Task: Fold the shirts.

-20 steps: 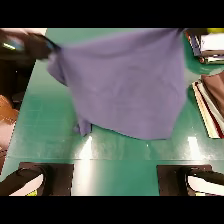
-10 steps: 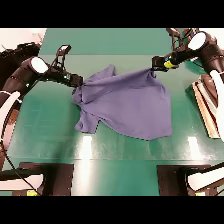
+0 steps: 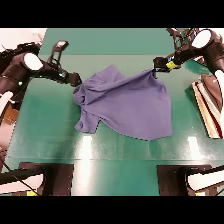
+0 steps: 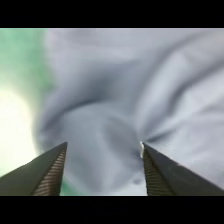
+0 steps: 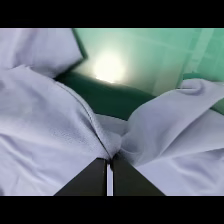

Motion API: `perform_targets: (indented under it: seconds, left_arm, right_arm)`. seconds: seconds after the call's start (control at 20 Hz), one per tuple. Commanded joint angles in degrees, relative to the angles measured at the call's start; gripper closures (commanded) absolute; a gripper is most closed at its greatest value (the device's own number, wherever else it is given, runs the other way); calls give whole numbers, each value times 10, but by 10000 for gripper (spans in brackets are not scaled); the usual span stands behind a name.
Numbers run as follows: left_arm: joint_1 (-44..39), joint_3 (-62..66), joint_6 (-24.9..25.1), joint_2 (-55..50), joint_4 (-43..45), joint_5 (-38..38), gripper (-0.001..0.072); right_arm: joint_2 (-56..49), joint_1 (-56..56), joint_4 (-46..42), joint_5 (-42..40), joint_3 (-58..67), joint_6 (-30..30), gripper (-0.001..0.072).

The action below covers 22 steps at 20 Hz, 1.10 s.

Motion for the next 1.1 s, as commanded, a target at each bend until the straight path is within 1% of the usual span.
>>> perform_targets:
  seconds: [0.0,0.05,0.1,0.15,0.25,0.45,0.55,0.65,0.7,0.75,0.8,0.85,0.95,1.05]
  left_arm:
    - [48,9,-62,3,41,8,174]
    - [67,9,-65,-13,18,5,174]
    - [82,9,-51,-35,-19,0,174]
    - [90,9,-27,-57,-56,-1,174]
    - [94,9,10,-105,-110,4,174]
    - [92,9,40,-182,-191,18,174]
    - [81,9,56,-195,-208,33,175]
    - [68,9,56,-195,-205,57,177]
    - [63,10,55,-195,-204,64,199]
    - [63,10,55,-195,-205,66,402]
    - [63,10,55,-195,-207,65,624]
    - [64,11,52,-194,-207,60,684]
    - [80,33,26,-178,-206,24,685]
    - [100,66,23,-127,-204,16,686]
  right_arm:
    - [16,0,0,10,0,-2,695]
    - [16,0,1,10,0,-2,695]
    - [16,0,1,10,0,-2,694]
    - [16,1,1,10,0,-2,695]
    - [16,5,1,10,0,-2,695]
    - [16,11,1,10,0,-2,695]
    - [16,11,1,8,0,-2,695]
    - [16,11,1,9,0,-2,695]
    - [16,11,1,9,0,-2,695]
    - [16,11,1,9,0,-2,695]
    - [16,11,1,10,0,-2,695]
    - [17,11,1,10,0,-2,694]
    - [31,8,-2,3,0,-3,695]
    - [68,-3,-2,-11,0,-8,695]
